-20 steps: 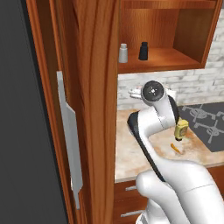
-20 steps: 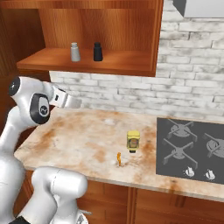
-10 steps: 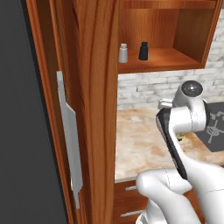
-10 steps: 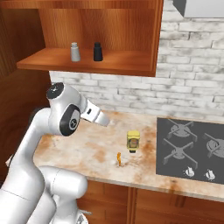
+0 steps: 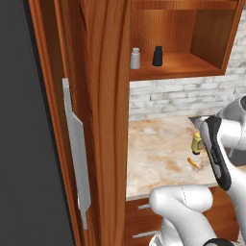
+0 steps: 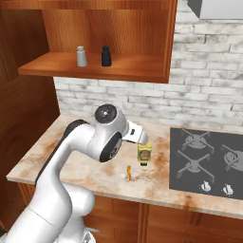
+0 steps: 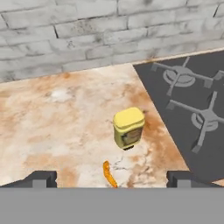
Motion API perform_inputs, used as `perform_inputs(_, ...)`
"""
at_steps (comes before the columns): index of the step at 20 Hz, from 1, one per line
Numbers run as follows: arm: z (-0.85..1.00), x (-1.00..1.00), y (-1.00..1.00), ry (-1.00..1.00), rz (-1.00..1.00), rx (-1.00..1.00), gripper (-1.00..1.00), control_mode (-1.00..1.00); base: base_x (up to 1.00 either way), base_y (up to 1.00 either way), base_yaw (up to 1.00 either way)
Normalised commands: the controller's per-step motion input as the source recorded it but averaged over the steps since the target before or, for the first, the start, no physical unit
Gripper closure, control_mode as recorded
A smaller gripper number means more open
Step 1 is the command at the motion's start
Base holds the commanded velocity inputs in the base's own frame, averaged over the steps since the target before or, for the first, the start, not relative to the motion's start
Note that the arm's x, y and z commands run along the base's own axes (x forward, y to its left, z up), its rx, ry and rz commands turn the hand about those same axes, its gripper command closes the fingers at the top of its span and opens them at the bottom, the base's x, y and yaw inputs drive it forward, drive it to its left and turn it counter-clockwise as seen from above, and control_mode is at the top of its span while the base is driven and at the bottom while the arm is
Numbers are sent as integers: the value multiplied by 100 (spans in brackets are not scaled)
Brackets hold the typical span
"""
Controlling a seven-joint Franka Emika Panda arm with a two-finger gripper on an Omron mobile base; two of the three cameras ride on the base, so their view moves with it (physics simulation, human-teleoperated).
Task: There are various items on the counter. Only move the condiments/shakers into the cabinet.
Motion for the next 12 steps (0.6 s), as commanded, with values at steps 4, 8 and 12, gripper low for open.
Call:
perform_inputs(4,-21,-21,-90,0,50,7,-100,-100,0,0,0)
perform_inputs(8,-12,-7,-80,0,54,7,-100,-100,0,0,0)
perform_inputs(12,-24,0,-62,-6,56,2,-100,-100,0,0,0)
